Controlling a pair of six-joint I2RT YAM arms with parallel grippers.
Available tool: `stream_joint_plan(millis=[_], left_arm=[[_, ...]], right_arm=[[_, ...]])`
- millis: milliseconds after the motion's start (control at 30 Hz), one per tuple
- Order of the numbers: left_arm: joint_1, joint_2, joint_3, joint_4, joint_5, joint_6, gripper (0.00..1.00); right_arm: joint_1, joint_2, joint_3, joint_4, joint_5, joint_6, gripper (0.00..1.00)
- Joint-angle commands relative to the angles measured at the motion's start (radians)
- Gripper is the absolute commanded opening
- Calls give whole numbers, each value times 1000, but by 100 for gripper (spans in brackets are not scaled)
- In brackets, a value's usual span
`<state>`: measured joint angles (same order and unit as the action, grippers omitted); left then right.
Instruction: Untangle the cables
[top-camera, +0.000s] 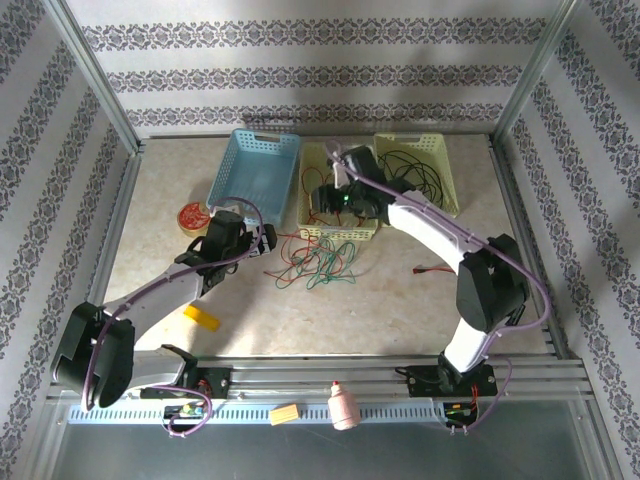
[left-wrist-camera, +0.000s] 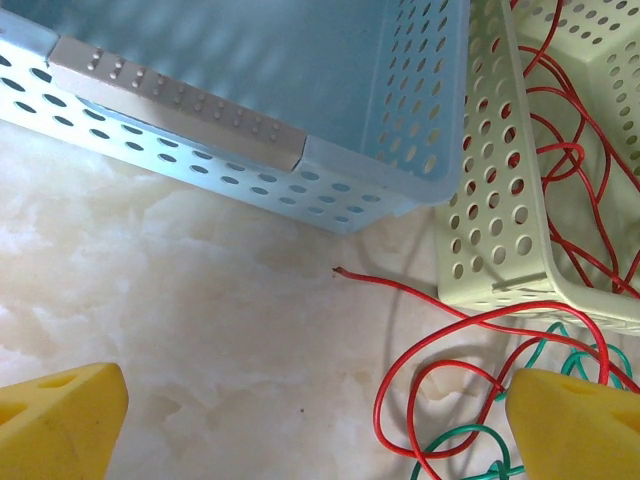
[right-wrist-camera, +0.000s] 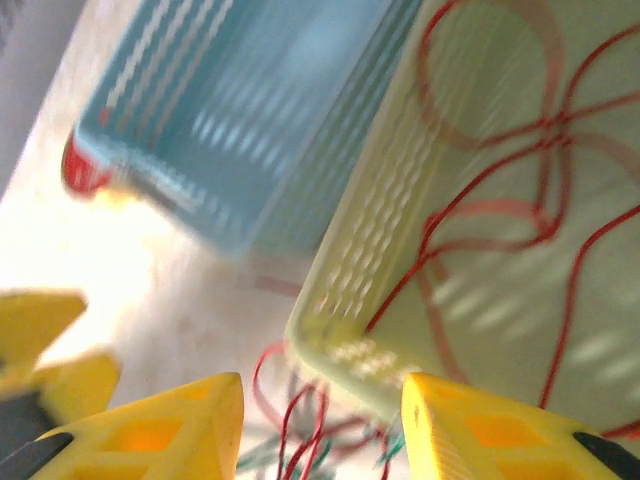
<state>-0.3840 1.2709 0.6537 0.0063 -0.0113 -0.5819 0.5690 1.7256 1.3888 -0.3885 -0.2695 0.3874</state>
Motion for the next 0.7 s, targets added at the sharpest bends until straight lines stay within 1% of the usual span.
stream_joint_plan(millis=[0, 133, 333, 533, 567, 633, 667], left_arm=[[13, 24, 1, -23, 7, 32, 97], [13, 39, 12, -21, 24, 39, 97], [11, 61, 21, -16, 63, 54, 97], [6, 76, 23, -15, 92, 73, 96], [2, 78, 23, -11, 99, 80, 96], [-6, 83, 25, -5, 121, 97, 96], [-13, 88, 29, -2, 136, 108, 96]], right_arm=[[58, -6, -42, -105, -54, -93, 44], [91, 25, -59, -111, -45, -101, 43], [93, 79, -28, -152, -10, -114, 39], [93, 94, -42, -164, -21, -124, 33], [93, 93, -45, -162, -16, -125, 30], [92, 94, -45, -158, -11, -125, 21], [91, 92, -45, -153, -11, -124, 14]])
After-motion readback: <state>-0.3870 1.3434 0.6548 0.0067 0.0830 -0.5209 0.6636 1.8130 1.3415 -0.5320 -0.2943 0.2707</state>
